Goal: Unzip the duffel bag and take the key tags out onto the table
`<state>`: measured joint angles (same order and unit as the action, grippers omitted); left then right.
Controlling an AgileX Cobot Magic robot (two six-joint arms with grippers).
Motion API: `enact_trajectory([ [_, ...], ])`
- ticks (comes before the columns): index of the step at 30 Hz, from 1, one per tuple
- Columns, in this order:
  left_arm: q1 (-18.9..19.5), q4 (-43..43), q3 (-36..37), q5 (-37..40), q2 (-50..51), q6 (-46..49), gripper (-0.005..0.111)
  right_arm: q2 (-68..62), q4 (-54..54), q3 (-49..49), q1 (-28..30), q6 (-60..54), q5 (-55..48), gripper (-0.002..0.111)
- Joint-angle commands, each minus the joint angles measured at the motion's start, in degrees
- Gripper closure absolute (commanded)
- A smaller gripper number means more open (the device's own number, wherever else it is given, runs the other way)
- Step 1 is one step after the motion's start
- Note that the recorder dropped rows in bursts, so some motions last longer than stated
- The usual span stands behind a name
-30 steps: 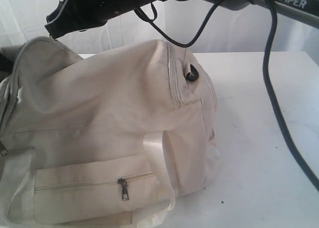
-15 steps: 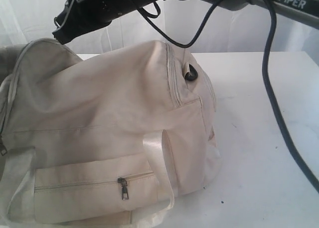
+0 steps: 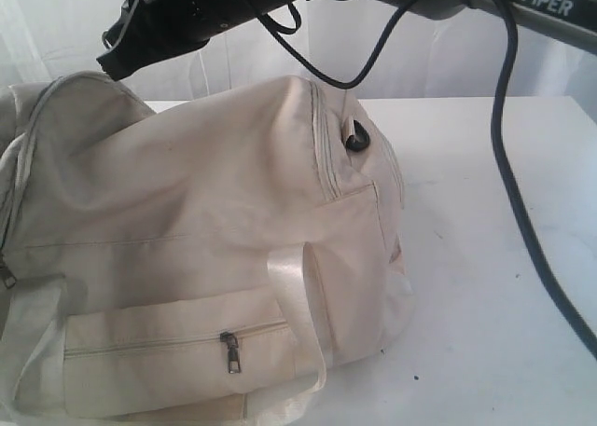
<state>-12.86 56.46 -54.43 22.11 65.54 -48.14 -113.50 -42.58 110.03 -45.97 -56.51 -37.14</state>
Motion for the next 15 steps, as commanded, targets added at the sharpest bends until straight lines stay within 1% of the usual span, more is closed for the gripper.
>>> enact_trajectory([
  [1,0.16,-3.29,-0.33,4.51,-2.65,1.97,0.016,1.44,-1.06,0.76,0.02,0.24,1.88,0.108],
  [2,0.16,-2.65,-0.33,4.41,-2.90,1.97,0.009,1.44,-1.06,0.76,0.02,0.24,1.88,0.108],
  [4,0.16,-0.75,-0.33,3.50,-3.06,1.97,0.003,1.44,-1.06,0.76,0.02,0.24,2.01,0.108],
  [8,0.16,-1.40,-0.33,-3.27,-3.06,1.55,0.002,1.44,-1.06,0.76,0.02,0.48,2.50,0.108],
  [11,0.16,-2.41,-0.33,-6.08,-3.06,1.62,0.002,1.44,-1.06,0.76,0.02,1.51,2.50,0.108],
  [13,0.16,-2.44,-0.33,-6.06,-3.06,1.04,0.002,1.44,-1.06,0.76,0.02,1.51,2.50,0.108],
  [15,0.16,-4.95,-0.33,-4.46,-3.06,-0.57,0.003,1.44,-1.06,0.76,0.02,1.51,2.50,0.108],
])
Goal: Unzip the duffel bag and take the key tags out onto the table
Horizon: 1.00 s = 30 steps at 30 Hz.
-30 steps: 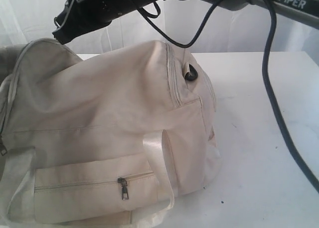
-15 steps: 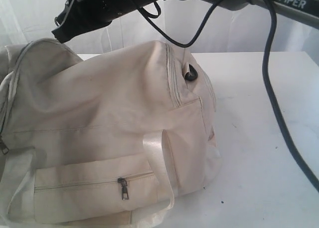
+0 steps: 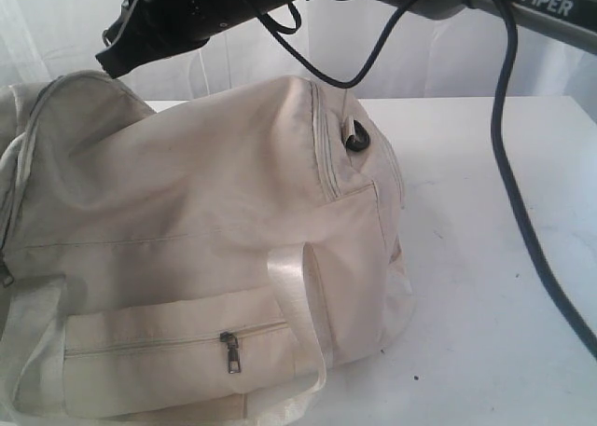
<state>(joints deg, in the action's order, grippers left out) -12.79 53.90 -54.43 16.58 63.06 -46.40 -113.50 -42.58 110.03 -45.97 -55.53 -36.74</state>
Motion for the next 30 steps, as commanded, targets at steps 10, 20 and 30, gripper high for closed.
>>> enact_trajectory([
  [10,0.08,-24.47,-0.33,8.91,6.73,13.42,0.004,1.44,-1.06,0.76,0.02,0.69,2.11,0.108],
  [20,0.08,-22.68,-0.33,5.01,10.47,13.42,0.063,1.44,-1.06,0.76,0.02,0.98,2.11,0.108],
  [30,0.08,-16.71,-0.33,3.06,7.44,12.35,0.107,0.98,2.56,0.76,0.16,2.16,2.20,0.108],
])
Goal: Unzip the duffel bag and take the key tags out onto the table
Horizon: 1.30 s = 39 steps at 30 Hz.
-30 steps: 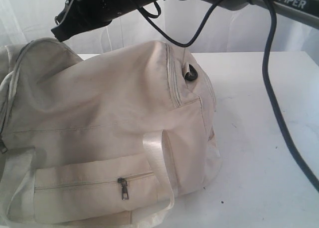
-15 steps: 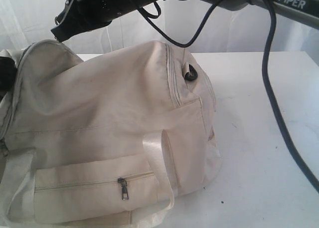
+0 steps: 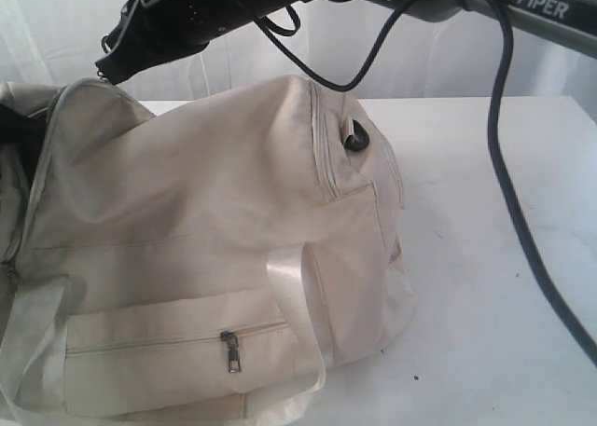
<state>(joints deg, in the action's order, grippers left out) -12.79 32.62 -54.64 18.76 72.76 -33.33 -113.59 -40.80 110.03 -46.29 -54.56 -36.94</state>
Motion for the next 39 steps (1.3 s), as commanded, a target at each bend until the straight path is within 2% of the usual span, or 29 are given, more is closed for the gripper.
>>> enact_trajectory([
  [1,0.08,5.73,-0.12,1.19,-2.80,-1.64,0.107,0.84,0.79,0.76,0.58,1.19,2.39,0.108],
  [6,0.08,11.62,-0.12,3.61,-6.05,-7.03,0.107,-1.46,3.53,0.76,0.81,5.01,3.25,0.108],
  [12,0.08,15.79,-0.12,8.35,-8.10,-8.45,0.107,-3.22,5.99,0.76,1.18,8.88,6.30,0.108],
  [22,0.08,19.03,-0.12,9.87,-8.37,-11.19,0.107,-4.07,26.90,0.76,2.30,27.11,4.31,0.108],
  [33,0.08,29.68,-0.12,11.93,-8.37,-21.92,0.107,-4.07,31.64,0.76,4.64,27.89,-3.95,0.108],
  [39,0.08,31.86,-0.12,12.95,-8.37,-22.38,0.107,-4.07,32.43,0.76,6.58,29.11,-6.35,0.108],
])
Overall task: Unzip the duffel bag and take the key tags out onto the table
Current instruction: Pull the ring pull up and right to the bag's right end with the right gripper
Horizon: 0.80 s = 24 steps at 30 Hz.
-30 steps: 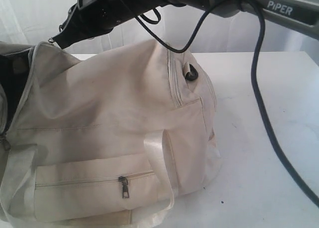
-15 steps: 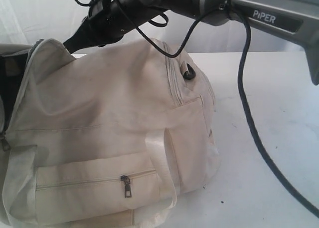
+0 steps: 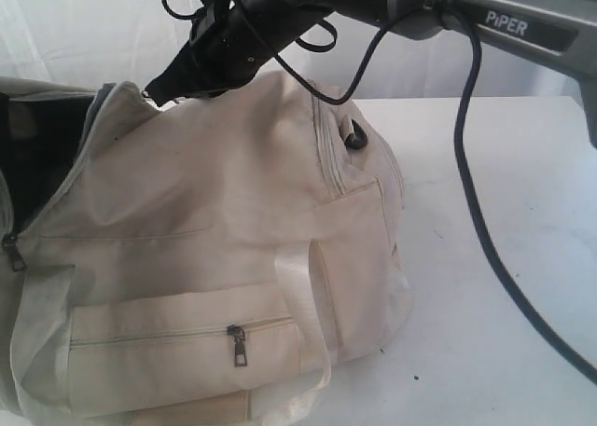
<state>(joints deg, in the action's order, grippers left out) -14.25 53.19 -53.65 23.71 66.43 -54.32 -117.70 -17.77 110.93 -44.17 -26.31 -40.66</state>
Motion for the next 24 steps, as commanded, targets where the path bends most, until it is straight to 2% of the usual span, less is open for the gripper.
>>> enact_trajectory([
  [1,1.54,11.60,-1.11,8.15,-2.05,-1.39,0.107,0.15,9.40,-0.14,4.87,0.86,-2.92,0.108],
  [9,1.54,15.21,-1.11,10.93,-2.05,-4.73,0.107,0.74,10.05,-0.14,6.58,1.06,-5.41,0.108],
  [15,1.54,16.94,-1.11,11.92,-2.05,-6.06,0.107,1.92,15.21,-0.14,6.82,1.06,-6.82,0.108],
  [24,1.54,18.17,-1.11,12.15,-2.05,-5.96,0.107,4.96,15.23,-0.14,11.74,2.28,-12.03,0.108],
])
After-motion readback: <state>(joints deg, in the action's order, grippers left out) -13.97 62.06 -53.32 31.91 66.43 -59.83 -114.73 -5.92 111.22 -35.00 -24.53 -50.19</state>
